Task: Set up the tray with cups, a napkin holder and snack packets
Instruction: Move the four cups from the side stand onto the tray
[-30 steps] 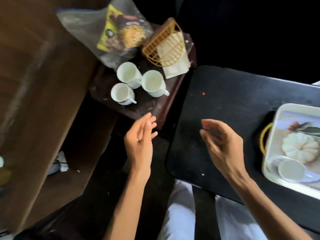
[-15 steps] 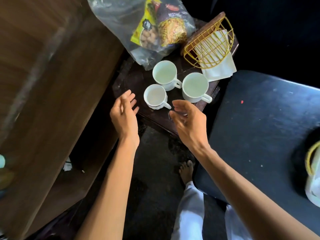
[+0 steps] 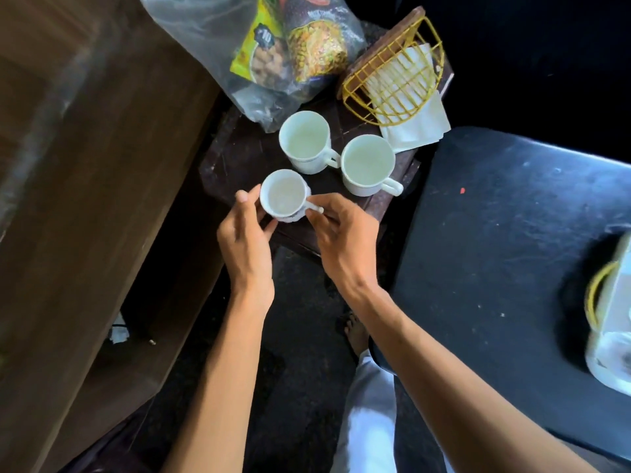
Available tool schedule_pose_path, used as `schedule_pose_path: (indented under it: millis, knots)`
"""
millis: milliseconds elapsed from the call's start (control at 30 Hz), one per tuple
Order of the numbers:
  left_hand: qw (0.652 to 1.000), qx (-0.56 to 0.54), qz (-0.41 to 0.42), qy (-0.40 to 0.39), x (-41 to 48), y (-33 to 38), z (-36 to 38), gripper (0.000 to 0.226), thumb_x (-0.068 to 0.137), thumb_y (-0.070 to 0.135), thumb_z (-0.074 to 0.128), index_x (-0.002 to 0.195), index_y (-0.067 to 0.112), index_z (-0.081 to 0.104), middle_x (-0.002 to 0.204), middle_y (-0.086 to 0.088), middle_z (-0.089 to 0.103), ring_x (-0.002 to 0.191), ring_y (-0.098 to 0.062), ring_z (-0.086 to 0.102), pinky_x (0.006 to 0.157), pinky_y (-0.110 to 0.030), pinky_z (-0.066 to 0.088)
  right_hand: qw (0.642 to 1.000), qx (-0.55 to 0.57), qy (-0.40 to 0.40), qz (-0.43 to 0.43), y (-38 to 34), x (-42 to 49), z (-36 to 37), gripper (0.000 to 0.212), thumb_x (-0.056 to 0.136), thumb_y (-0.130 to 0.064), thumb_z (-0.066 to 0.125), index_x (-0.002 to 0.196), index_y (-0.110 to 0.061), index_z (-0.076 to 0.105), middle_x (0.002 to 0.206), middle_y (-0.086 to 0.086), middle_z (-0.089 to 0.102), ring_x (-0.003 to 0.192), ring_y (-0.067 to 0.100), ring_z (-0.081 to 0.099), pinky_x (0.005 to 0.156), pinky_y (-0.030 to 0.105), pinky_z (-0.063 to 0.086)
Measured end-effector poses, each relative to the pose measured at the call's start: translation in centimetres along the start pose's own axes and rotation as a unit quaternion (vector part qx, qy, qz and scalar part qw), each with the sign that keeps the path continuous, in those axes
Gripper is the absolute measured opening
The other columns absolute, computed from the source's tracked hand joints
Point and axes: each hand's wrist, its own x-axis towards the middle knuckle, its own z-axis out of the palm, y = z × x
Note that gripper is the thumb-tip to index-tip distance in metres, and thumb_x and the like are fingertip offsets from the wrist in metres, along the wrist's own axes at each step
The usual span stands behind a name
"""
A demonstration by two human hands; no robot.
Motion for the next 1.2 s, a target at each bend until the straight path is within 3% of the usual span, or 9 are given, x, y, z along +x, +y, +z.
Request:
schedule_pose_path:
  millis: [200, 300, 400, 500, 567, 700, 867, 1067, 1200]
  knots:
    - [1.0, 0.003, -0.005, 0.0, -8.2, -1.3, 1.6, 0.027, 0.107, 0.029, 0.049, 0.109, 0.022, 0.075, 0.117, 0.007, 0.076, 0.121, -0.012, 0.068, 0.094, -0.033, 0.061, 1.0, 0.003, 0.005, -0.001, 0.9, -5.1, -7.2, 0.013, 0.094, -0.014, 0.069, 0.106, -0.011, 0.075, 0.099, -0.001, 0.076, 0.091, 0.012, 0.072, 0.081, 0.04, 0.059]
    - [0.999, 0.017, -0.012, -0.038, -13.8, -2.6, 4.2, 0.026, 0.107, 0.023, 0.049, 0.103, 0.027, 0.074, 0.105, 0.013, 0.078, 0.113, -0.005, 0.07, 0.092, -0.029, 0.061, 0.999, -0.033, 0.035, 0.004, 1.9, -8.2, -13.7, 0.013, 0.093, -0.017, 0.071, 0.104, -0.014, 0.076, 0.1, -0.007, 0.076, 0.094, 0.004, 0.071, 0.082, 0.032, 0.059]
    - [0.995, 0.017, -0.022, -0.098, -19.3, -3.9, 8.2, 0.023, 0.105, 0.018, 0.051, 0.107, 0.022, 0.074, 0.108, 0.009, 0.079, 0.109, -0.007, 0.073, 0.092, -0.025, 0.06, 0.995, -0.073, 0.072, 0.004, 2.8, -10.6, -21.4, 0.011, 0.091, -0.022, 0.071, 0.101, -0.019, 0.076, 0.097, -0.012, 0.076, 0.091, -0.001, 0.071, 0.079, 0.022, 0.057]
    - [0.987, 0.045, -0.022, -0.154, -23.8, -5.1, 13.3, 0.022, 0.103, 0.012, 0.052, 0.108, 0.015, 0.074, 0.109, -0.001, 0.079, 0.107, -0.014, 0.074, 0.091, -0.034, 0.061, 0.991, -0.09, 0.091, 0.032, 3.3, -11.9, -29.2, 0.01, 0.09, -0.028, 0.068, 0.098, -0.028, 0.074, 0.093, -0.016, 0.076, 0.088, -0.004, 0.07, 0.078, 0.015, 0.054]
    - [0.979, 0.074, -0.024, -0.191, -26.2, -5.8, 17.1, 0.021, 0.103, 0.008, 0.054, 0.108, 0.012, 0.074, 0.11, -0.007, 0.077, 0.104, -0.019, 0.074, 0.091, -0.043, 0.061, 0.988, -0.084, 0.118, 0.056, 4.0, -12.3, -33.9, 0.016, 0.089, -0.018, 0.07, 0.094, -0.034, 0.071, 0.089, -0.021, 0.074, 0.082, -0.01, 0.069, 0.074, 0.009, 0.052]
    - [0.956, 0.126, -0.032, -0.263, -28.9, -7.2, 24.0, 0.016, 0.102, 0.015, 0.058, 0.105, 0.013, 0.073, 0.101, -0.003, 0.078, 0.095, -0.018, 0.075, 0.088, -0.048, 0.062, 0.979, -0.097, 0.163, 0.08, 7.0, -11.9, -40.9, 0.014, 0.088, -0.008, 0.072, 0.098, -0.019, 0.071, 0.086, -0.017, 0.074, 0.08, -0.017, 0.067, 0.07, 0.002, 0.048]
    - [0.936, 0.193, -0.033, -0.292, -28.9, -10.0, 29.0, 0.014, 0.099, 0.019, 0.059, 0.097, 0.015, 0.072, 0.092, 0.005, 0.076, 0.085, -0.007, 0.07, 0.082, -0.038, 0.061, 0.976, -0.109, 0.164, 0.096, 12.1, -9.9, -44.9, 0.015, 0.09, -0.006, 0.07, 0.105, -0.005, 0.072, 0.093, -0.007, 0.071, 0.082, -0.021, 0.063, 0.072, 0.001, 0.048]
    - [0.928, 0.233, -0.098, -0.273, -28.3, -12.8, 30.4, 0.01, 0.096, 0.018, 0.062, 0.087, 0.017, 0.066, 0.097, 0.001, 0.073, 0.099, -0.022, 0.071, 0.095, -0.052, 0.059, 0.983, -0.098, 0.116, 0.105, 16.5, -9.0, -45.4, 0.012, 0.092, -0.007, 0.069, 0.104, -0.004, 0.07, 0.095, 0.001, 0.072, 0.088, -0.008, 0.067, 0.076, 0.005, 0.05]
    - [0.927, 0.241, -0.118, -0.262, -28.5, -13.2, 30.6, 0.009, 0.095, 0.019, 0.062, 0.087, 0.019, 0.066, 0.098, 0.005, 0.071, 0.102, -0.021, 0.069, 0.097, -0.051, 0.058, 0.983, -0.103, 0.111, 0.103, 17.7, -8.8, -45.6, 0.013, 0.091, -0.008, 0.07, 0.104, -0.004, 0.071, 0.094, -0.003, 0.072, 0.086, -0.019, 0.064, 0.075, 0.004, 0.05]
